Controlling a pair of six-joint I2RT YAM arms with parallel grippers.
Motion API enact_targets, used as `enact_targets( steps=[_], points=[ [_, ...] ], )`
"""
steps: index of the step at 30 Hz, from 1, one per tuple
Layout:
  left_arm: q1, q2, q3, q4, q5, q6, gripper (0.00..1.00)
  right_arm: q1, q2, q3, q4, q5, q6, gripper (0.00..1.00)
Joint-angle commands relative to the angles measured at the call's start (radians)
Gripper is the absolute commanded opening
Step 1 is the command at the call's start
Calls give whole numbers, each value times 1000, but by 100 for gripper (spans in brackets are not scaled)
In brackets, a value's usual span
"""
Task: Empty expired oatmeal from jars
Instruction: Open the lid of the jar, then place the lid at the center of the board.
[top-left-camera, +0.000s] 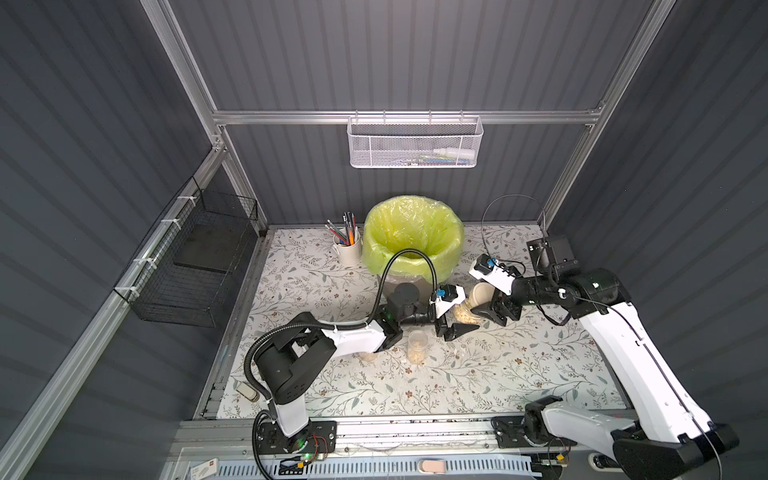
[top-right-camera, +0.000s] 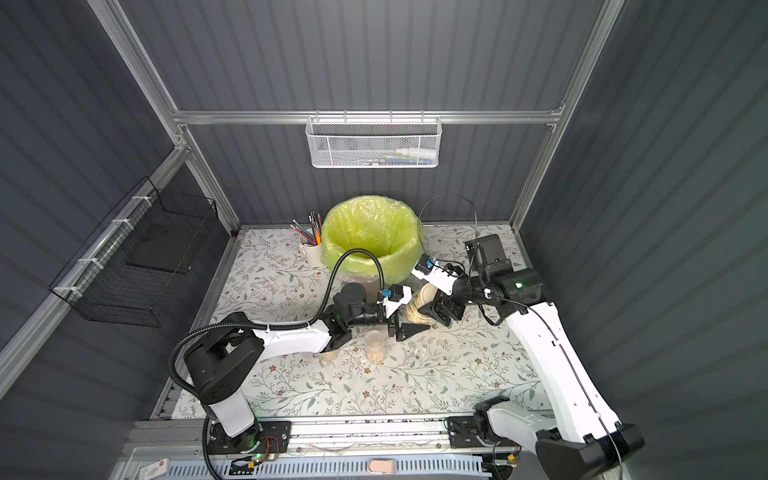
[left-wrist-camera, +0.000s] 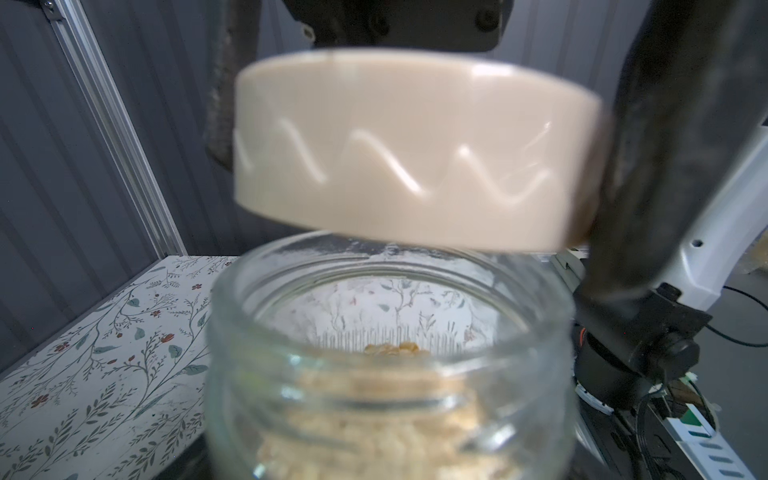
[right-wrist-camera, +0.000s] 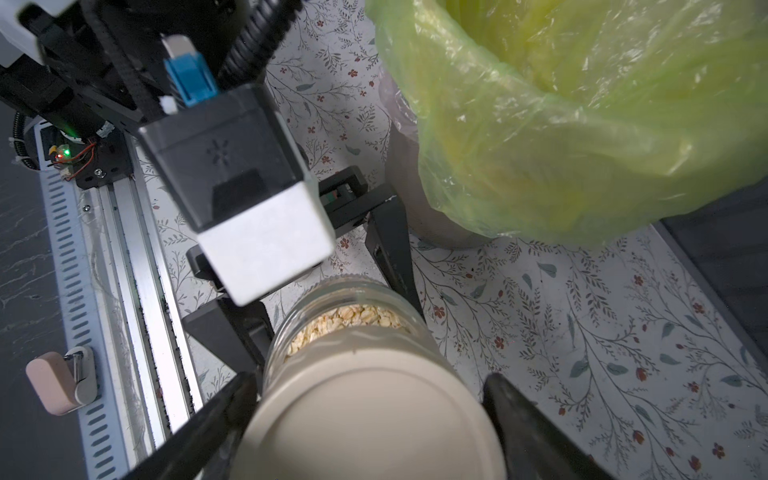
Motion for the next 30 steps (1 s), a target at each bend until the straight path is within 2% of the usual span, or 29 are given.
enact_targets(
  steps=[1,6,11,17,22,30],
  points=[
    [11,-56,-16,32,-8,21,1,-26,-62,-24,60,-63,10,85],
    [15,-88,-31,4,-18,33,1,-130,-138,-95,148,-194,60,84],
    [15,-117,-51,-18,-44,49,1,-217,-142,-138,169,-270,130,85],
    [18,-167,-69,-80,-71,68,1,-284,-105,-205,276,-121,324,84],
    [18,-210,-94,-106,-115,82,1,-312,-89,-257,344,-57,459,85],
    [19,-262,-126,-136,-161,88,2,-312,69,-275,345,127,695,84]
  ],
)
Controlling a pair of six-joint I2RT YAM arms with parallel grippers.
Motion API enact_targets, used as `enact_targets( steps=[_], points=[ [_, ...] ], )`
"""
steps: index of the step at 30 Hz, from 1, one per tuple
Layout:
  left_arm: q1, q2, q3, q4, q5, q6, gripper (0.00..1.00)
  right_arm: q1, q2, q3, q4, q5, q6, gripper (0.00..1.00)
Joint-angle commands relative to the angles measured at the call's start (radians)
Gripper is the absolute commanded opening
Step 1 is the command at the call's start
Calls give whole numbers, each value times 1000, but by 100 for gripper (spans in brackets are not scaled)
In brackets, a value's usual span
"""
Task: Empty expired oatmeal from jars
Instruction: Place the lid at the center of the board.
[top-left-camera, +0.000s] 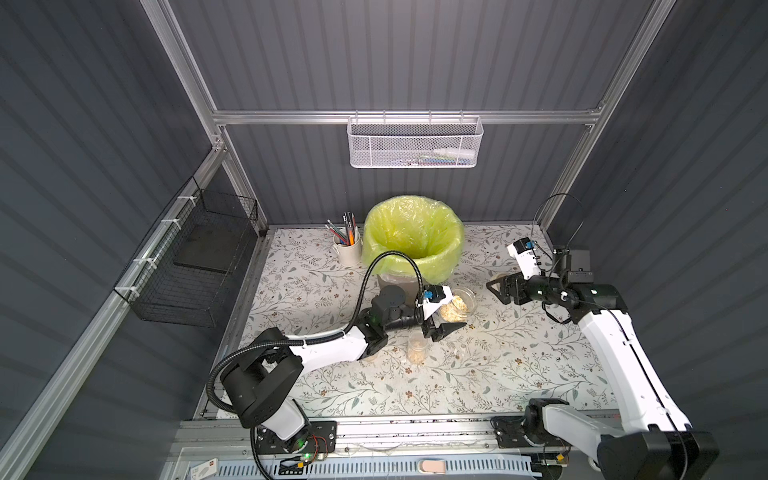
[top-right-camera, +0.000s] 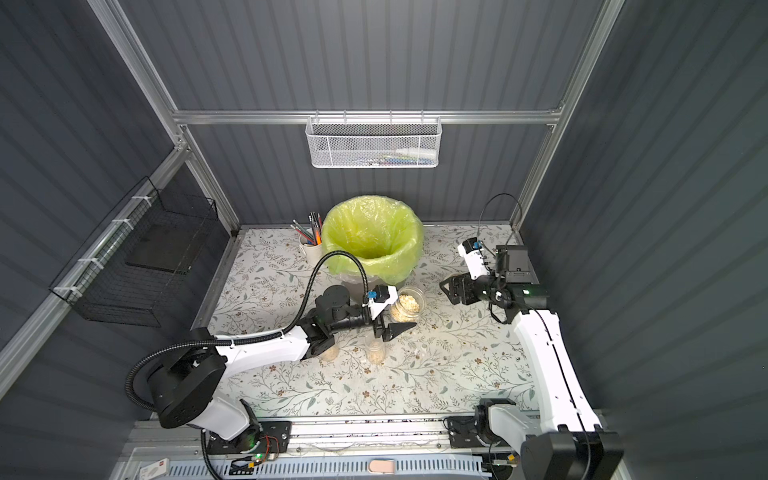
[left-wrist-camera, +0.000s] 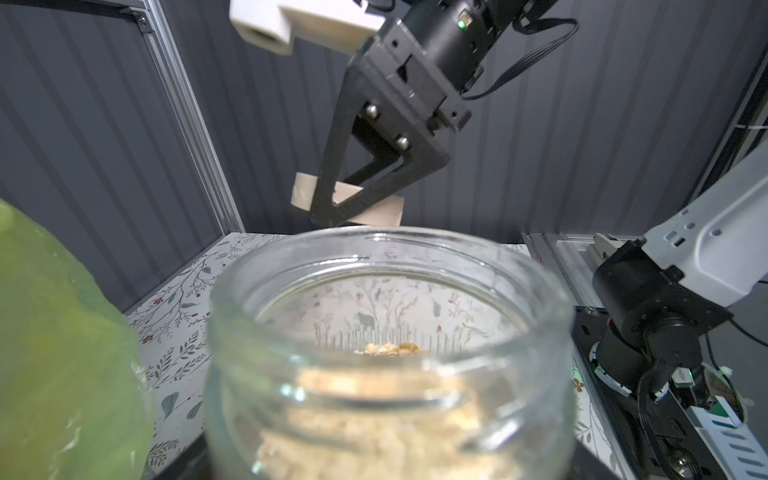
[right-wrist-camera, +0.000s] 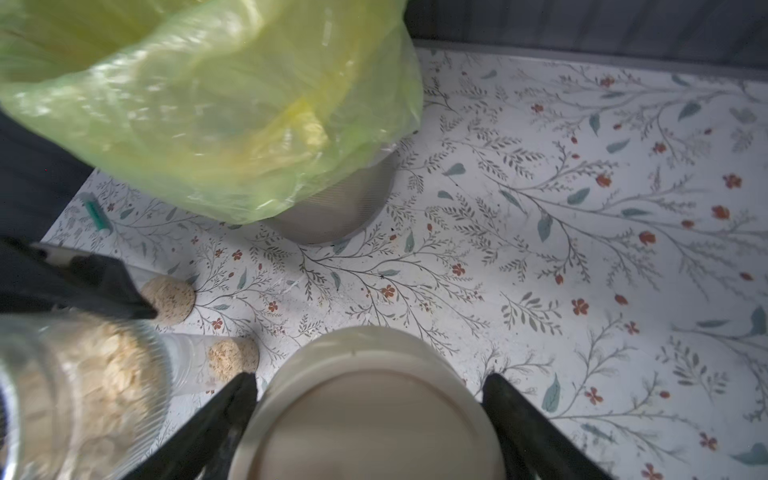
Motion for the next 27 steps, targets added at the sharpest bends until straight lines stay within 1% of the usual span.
enact_targets(
  steps=[1,2,6,11,13,19,27],
  points=[
    [7,-56,-8,1,-37,29,2,-3,59,-26,3,103,147,84],
    [7,-64,-11,-10,-43,34,2,-4,75,-32,5,163,172,83],
    [7,-79,-16,-36,-56,37,2,-7,101,-93,64,301,259,83],
    [6,-84,-10,-60,-60,33,2,-21,184,-102,72,370,316,83],
    [6,-77,0,-72,-68,35,2,-22,226,-85,57,385,318,83],
    [6,-57,9,-70,-86,39,2,-25,345,-32,36,504,337,83],
    [5,-43,12,-68,-99,33,2,-28,475,-18,100,524,355,83]
  ],
)
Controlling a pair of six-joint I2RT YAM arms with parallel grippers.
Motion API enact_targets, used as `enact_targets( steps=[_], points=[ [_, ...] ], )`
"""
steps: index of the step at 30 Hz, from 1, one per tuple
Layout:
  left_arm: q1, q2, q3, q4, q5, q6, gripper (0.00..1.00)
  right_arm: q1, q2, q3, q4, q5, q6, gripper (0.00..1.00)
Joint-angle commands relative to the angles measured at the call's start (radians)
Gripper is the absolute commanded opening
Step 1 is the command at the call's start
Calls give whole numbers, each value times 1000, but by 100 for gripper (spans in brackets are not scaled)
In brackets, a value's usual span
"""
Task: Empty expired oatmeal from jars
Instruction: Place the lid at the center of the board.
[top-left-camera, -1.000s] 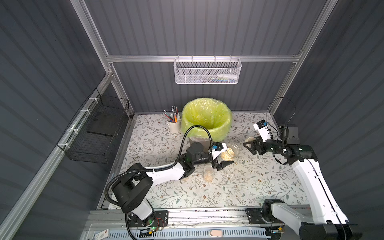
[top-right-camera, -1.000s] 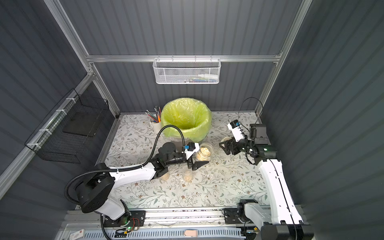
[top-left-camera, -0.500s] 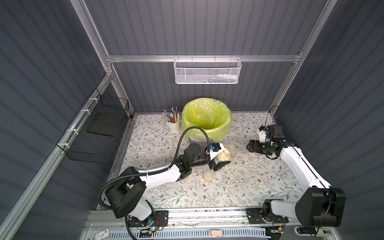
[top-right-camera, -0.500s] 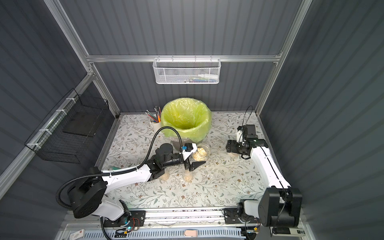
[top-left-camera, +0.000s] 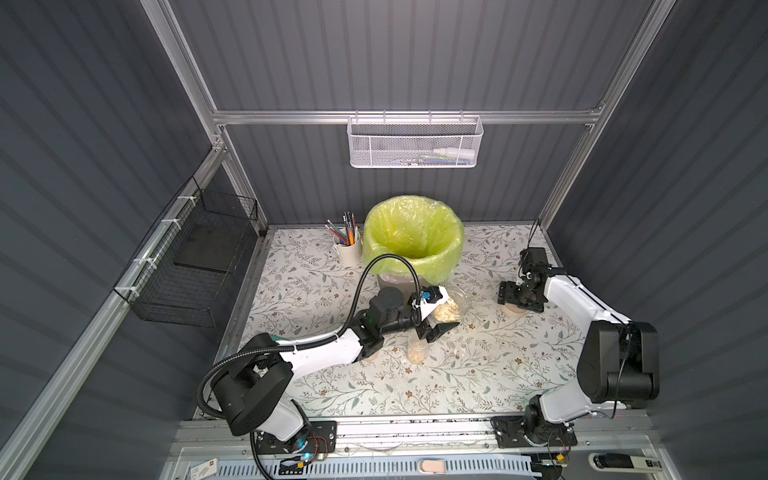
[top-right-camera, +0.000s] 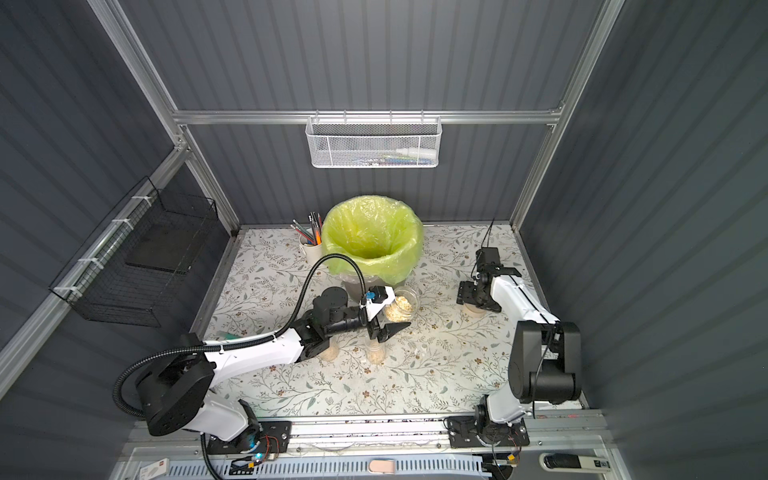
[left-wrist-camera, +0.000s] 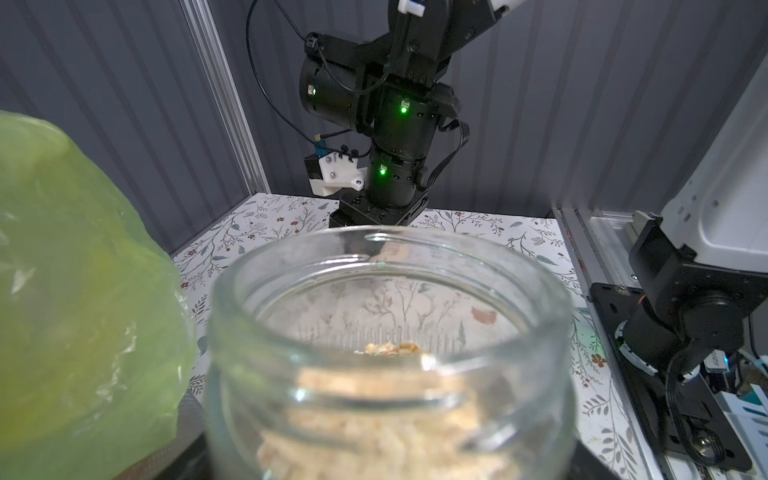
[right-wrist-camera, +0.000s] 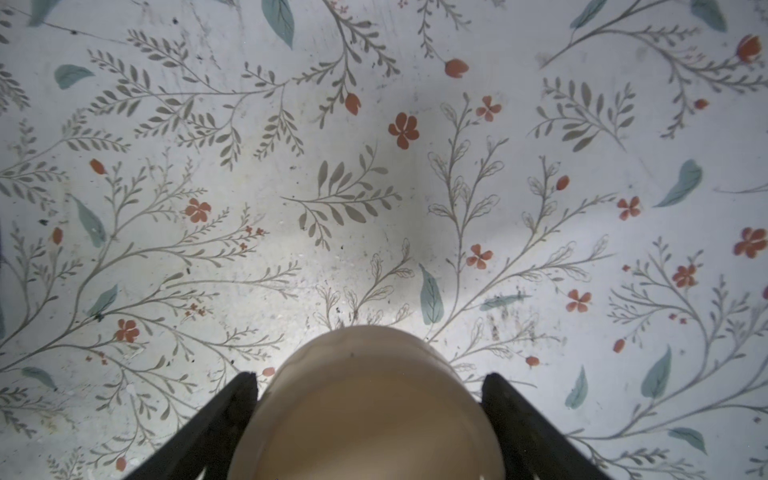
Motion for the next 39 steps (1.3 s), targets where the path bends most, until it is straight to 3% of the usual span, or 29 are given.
enact_targets(
  steps=[1,22,30,33,39],
  points=[
    [5,-1,27,46,-11,12,2,-4,54,31,24,30,27,83],
    [4,17,37,57,-10,0,3,-5,156,-24,110,24,17,87],
    [4,14,34,57,-11,1,3,-5,121,-30,110,32,8,91],
    [4,8,31,54,-11,3,3,-6,92,-37,117,23,1,99],
    [4,-6,31,37,-43,10,2,-5,10,-25,95,17,-12,99]
  ],
)
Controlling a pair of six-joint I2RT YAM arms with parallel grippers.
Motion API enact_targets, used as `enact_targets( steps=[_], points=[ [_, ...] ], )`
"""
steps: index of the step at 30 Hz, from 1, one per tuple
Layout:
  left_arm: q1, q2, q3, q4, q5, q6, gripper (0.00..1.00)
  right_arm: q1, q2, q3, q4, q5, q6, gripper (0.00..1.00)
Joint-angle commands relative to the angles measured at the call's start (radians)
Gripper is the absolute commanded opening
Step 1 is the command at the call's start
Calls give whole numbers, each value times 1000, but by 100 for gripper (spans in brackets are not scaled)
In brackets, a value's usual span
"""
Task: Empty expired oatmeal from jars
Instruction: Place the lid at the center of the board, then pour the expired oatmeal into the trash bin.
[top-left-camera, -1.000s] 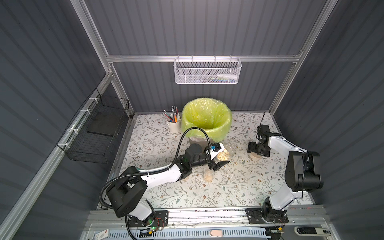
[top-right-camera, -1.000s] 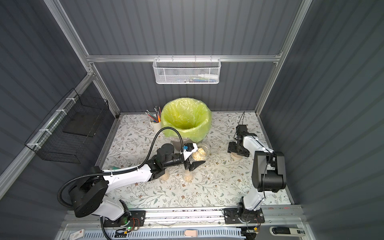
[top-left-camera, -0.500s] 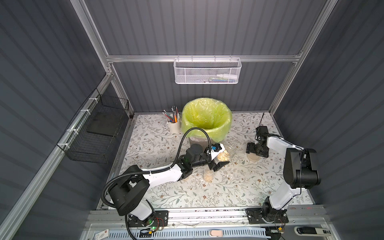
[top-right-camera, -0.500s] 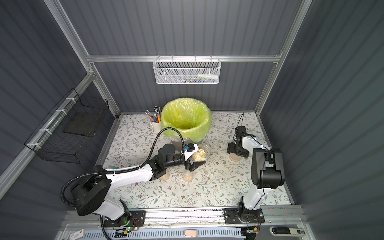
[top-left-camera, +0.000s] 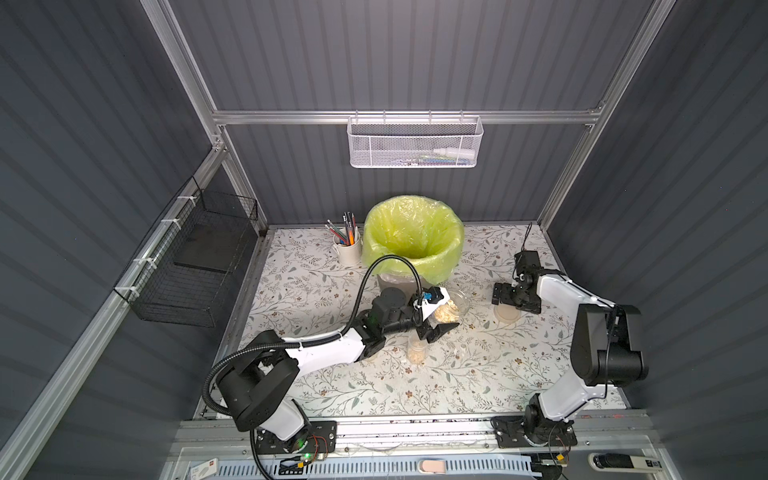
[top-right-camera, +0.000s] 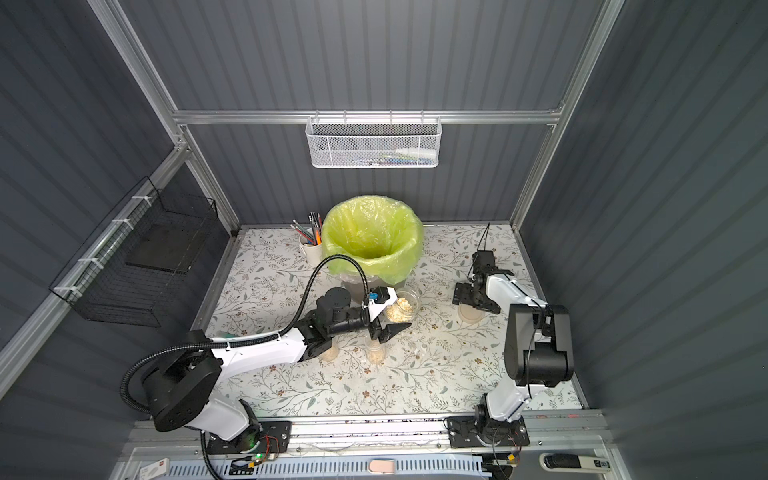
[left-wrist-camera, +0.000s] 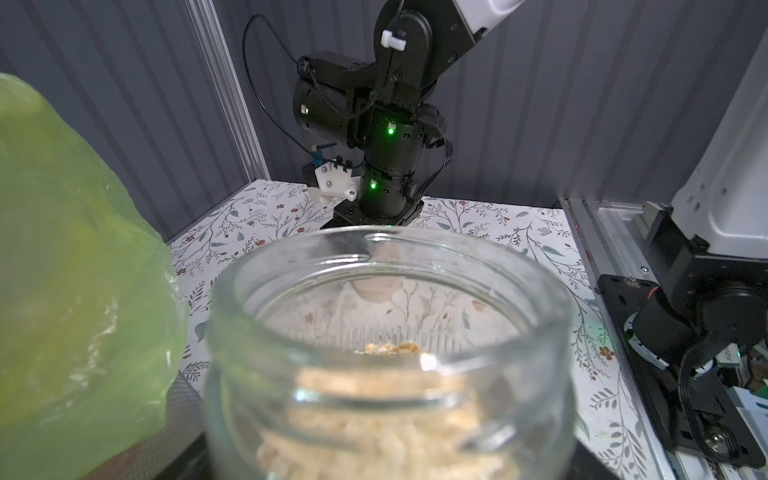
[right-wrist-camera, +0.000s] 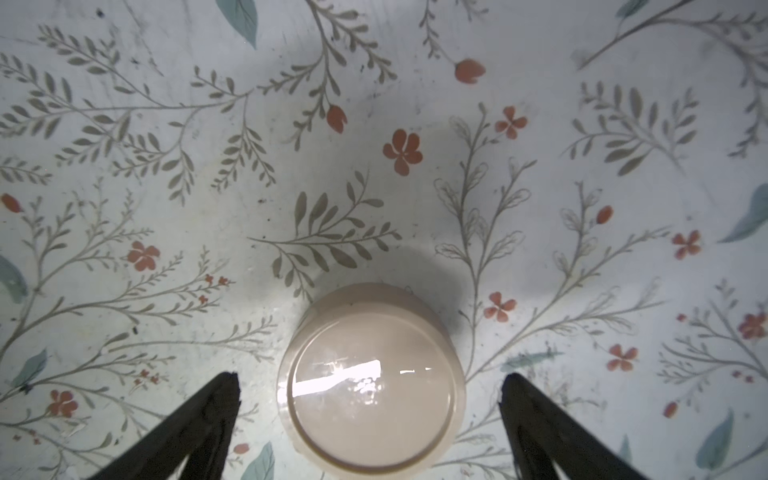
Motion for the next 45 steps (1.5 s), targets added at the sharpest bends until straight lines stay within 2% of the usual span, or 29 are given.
enact_targets(
  steps=[1,5,11,15,17,22,24,26,31,37,39,45],
  points=[
    [4,-35,30,31,-24,12,2,-5,-69,6,-25,2,-9,99],
    [3,-46,38,12,-25,16,1,-11,-146,65,-130,5,55,99],
    [4,-80,46,-42,-48,27,2,6,-331,62,-203,-93,95,99],
    [4,-101,63,-102,-64,38,2,24,-573,-55,-104,-253,130,99],
    [3,-110,72,-130,-72,42,2,30,-647,-75,-114,-301,155,99],
    [-5,-132,110,-205,-86,47,2,79,-732,-31,-258,-380,223,99],
    [-11,-143,146,-275,-91,62,1,105,-781,-36,-259,-466,275,99],
    [-14,-158,169,-320,-91,71,1,133,-823,-45,-244,-501,326,99],
    [-16,-180,277,-480,-126,67,0,211,-868,-21,-211,-554,408,99],
    [-18,-209,359,-589,-211,108,0,216,-848,105,-235,-611,439,99],
    [-19,-213,398,-631,-256,132,0,215,-829,146,-251,-609,492,99],
    [-7,-176,540,-777,-343,239,0,213,-775,179,-145,-709,532,99]
  ],
)
